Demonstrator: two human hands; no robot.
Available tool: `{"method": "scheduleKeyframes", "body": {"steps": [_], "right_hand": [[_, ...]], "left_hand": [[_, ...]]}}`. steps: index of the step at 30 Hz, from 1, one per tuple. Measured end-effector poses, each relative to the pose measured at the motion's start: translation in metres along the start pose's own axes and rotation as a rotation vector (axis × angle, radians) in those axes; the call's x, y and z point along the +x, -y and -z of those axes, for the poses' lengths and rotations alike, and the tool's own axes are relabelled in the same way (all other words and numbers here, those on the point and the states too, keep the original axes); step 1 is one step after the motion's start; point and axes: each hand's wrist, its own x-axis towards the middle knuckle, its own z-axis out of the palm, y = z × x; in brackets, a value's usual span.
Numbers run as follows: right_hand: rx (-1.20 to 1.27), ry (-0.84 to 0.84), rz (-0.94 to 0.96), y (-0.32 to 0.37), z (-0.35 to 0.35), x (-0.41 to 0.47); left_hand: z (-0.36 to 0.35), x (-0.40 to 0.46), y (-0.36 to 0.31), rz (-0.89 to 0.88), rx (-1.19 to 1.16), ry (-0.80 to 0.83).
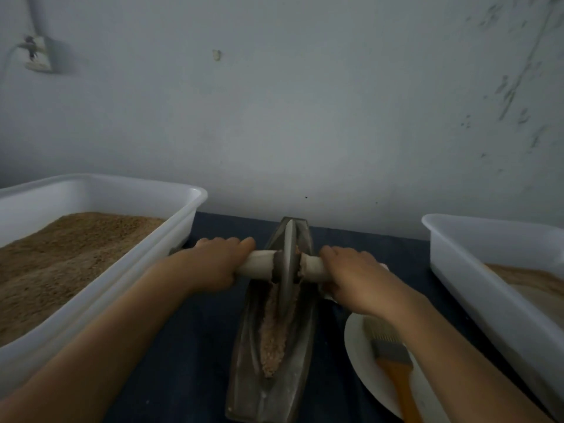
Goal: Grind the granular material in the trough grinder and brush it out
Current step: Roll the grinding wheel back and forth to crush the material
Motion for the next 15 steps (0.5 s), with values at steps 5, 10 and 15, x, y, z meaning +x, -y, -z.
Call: {"method": "scheduleKeyframes", "body": {"steps": [5, 10, 15], "right_hand": [[-0.057, -0.213, -0.052, -0.007, -0.02, 0.012], [-0.086, -0.203, -0.041, -0.002, -0.016, 0.01], [-0.023, 0.053, 0.011, 0.005, 0.005, -0.003]], "left_hand": [[-0.024, 0.021, -0.007, 0.091, 0.164, -0.413], [-0.027, 0.02, -0.003, 0.072, 0.091, -0.412], [-0.005, -0.004, -0.002, -0.009, 0.025, -0.103]]}}
